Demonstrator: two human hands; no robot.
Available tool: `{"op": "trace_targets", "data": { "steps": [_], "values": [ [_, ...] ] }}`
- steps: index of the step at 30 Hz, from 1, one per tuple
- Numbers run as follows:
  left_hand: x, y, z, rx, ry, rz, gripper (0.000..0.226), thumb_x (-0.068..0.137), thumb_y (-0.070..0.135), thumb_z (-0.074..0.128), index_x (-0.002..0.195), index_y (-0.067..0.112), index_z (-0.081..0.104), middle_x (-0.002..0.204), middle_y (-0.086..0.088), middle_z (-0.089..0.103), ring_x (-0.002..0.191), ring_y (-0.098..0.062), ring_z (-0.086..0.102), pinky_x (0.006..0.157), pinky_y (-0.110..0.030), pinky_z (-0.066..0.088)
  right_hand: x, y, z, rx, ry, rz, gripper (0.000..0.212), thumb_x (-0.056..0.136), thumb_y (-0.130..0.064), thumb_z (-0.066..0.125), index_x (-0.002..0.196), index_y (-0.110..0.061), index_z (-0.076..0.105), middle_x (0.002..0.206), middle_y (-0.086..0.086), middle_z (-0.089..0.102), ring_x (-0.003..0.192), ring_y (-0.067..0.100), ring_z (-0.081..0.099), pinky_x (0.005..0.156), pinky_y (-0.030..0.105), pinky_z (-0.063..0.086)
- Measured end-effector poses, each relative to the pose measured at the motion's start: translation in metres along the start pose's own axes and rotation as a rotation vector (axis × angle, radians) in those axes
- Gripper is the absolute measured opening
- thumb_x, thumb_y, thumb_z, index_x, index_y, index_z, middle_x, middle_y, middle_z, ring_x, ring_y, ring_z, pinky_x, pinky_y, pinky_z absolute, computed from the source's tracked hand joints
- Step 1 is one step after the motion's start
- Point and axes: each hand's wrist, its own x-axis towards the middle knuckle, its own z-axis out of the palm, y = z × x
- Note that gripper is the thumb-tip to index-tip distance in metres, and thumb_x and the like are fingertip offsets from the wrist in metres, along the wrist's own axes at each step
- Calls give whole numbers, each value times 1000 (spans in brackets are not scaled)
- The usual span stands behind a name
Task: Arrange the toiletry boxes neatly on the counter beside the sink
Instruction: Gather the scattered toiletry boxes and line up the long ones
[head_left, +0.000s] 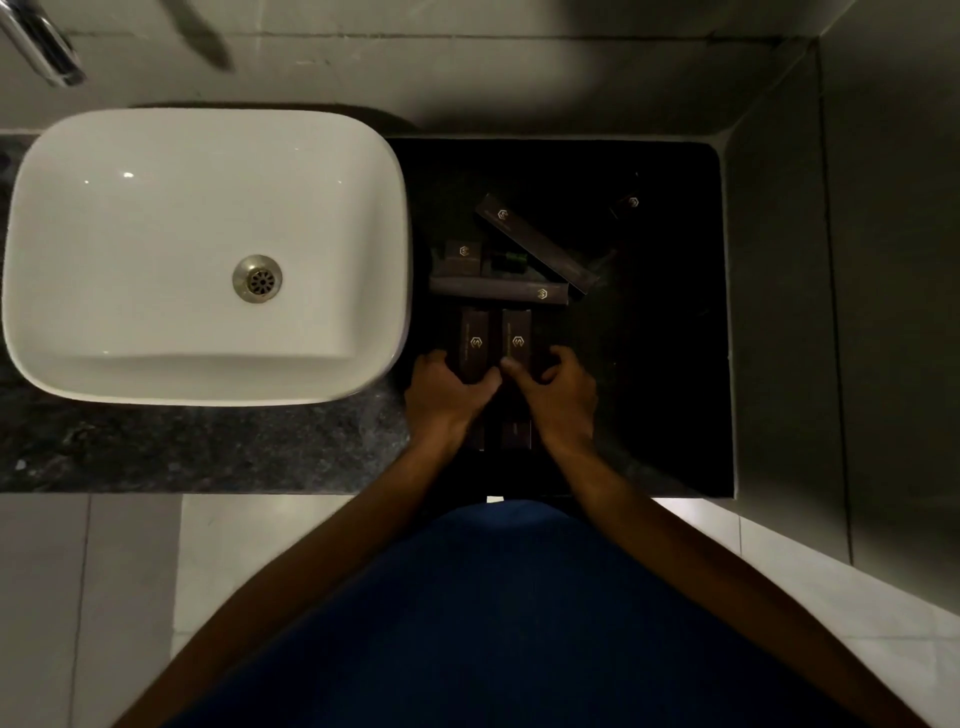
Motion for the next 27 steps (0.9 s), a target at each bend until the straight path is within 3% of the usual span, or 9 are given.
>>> {"op": "trace_targets", "data": {
  "steps": [2, 4, 6, 8, 11, 14, 19, 23, 27],
  "values": [
    [5, 12, -6, -17, 44, 115, 47, 69, 50, 63, 103, 18, 59, 105, -3, 59, 90, -23, 62, 79, -38, 55, 14, -4, -14, -11, 144, -39, 59, 80, -63, 63, 118, -19, 57, 89, -1, 64, 80, 16, 62, 60, 20, 40],
    [23, 30, -10, 102, 50, 371, 34, 75, 25, 61, 105, 10, 58, 110, -12, 58, 97, -32, 58, 83, -43, 50, 41, -15, -33, -54, 243, -113, 33, 90, -37, 64, 113, -14, 62, 99, 5, 67, 91, 21, 64, 66, 19, 43],
    [49, 53, -15, 375, -9, 573, 44, 77, 11, 59, 120, 6, 55, 125, -17, 55, 113, -38, 51, 91, -46, 45, 71, -34, -51, -119, 219, -219, 23, 90, -15, 62, 113, -10, 63, 112, 10, 65, 106, 27, 61, 84, 29, 50],
    [74, 73, -18, 632, -46, 659, 45, 81, 12, 59, 126, 9, 52, 133, -16, 50, 123, -39, 44, 96, -52, 40, 99, -57, -62, -187, 139, -339, 30, 86, -7, 64, 116, -8, 64, 119, 13, 64, 113, 29, 58, 96, 35, 49],
    [95, 85, -18, 846, -95, 773, 34, 84, 12, 58, 118, 11, 57, 126, -17, 55, 120, -39, 46, 99, -54, 34, 133, -92, -58, -305, -44, -413, 42, 82, -8, 69, 123, -7, 61, 126, 16, 62, 118, 30, 57, 102, 39, 47],
    [104, 89, -14, 935, -152, 870, 31, 85, 16, 58, 115, 11, 60, 122, -17, 60, 117, -39, 50, 98, -50, 35, 151, -116, -43, -403, -147, -478, 40, 78, -10, 73, 117, -6, 64, 120, 18, 65, 112, 33, 61, 97, 38, 49],
    [111, 91, -13, 1005, -213, 960, 27, 93, 17, 47, 117, 11, 58, 127, -14, 59, 118, -40, 51, 95, -50, 44, 162, -121, -31, -474, -146, -393, 34, 78, -13, 70, 111, -7, 65, 113, 19, 68, 105, 37, 65, 89, 42, 55],
    [109, 93, -22, 962, -188, 980, 26, 90, 14, 48, 113, 7, 59, 118, -17, 58, 117, -39, 48, 90, -50, 46, 160, -112, -51, -471, -113, -442, 30, 75, -25, 69, 101, -8, 65, 102, 20, 68, 92, 38, 66, 75, 38, 55],
    [93, 95, -32, 824, -119, 1000, 30, 90, 15, 49, 117, 8, 58, 116, -16, 58, 113, -36, 50, 87, -47, 47, 152, -88, -79, -491, -121, -438, 41, 71, -31, 73, 105, -9, 66, 104, 19, 69, 92, 36, 67, 77, 40, 58]
  ]
}}
